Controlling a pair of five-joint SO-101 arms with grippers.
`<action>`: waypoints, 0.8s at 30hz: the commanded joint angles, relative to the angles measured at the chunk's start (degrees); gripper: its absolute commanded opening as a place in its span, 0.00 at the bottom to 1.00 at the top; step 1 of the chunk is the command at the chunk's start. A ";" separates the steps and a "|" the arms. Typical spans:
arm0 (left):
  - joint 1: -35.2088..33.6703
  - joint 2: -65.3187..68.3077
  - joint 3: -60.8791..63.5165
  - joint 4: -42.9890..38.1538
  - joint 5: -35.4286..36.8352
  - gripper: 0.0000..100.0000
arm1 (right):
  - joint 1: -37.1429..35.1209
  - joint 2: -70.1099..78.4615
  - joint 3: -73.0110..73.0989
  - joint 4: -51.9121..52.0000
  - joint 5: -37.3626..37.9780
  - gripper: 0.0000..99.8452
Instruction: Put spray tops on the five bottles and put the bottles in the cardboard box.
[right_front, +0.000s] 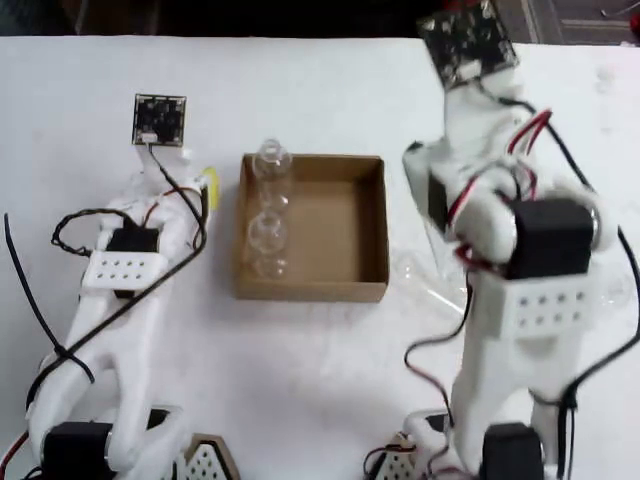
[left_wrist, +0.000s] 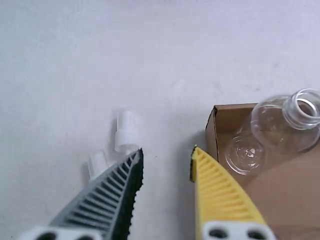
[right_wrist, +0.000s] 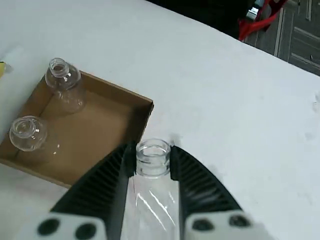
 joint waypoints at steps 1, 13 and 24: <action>-0.48 -0.13 -0.35 -1.32 0.26 0.15 | -1.10 -5.93 7.21 -6.55 -0.53 0.02; -0.40 -0.13 -0.35 -1.32 0.26 0.15 | -1.10 -21.14 37.80 -31.60 -0.53 0.02; -0.31 -0.13 -0.35 -1.32 0.26 0.15 | -1.01 -22.64 57.14 -58.95 -0.53 0.02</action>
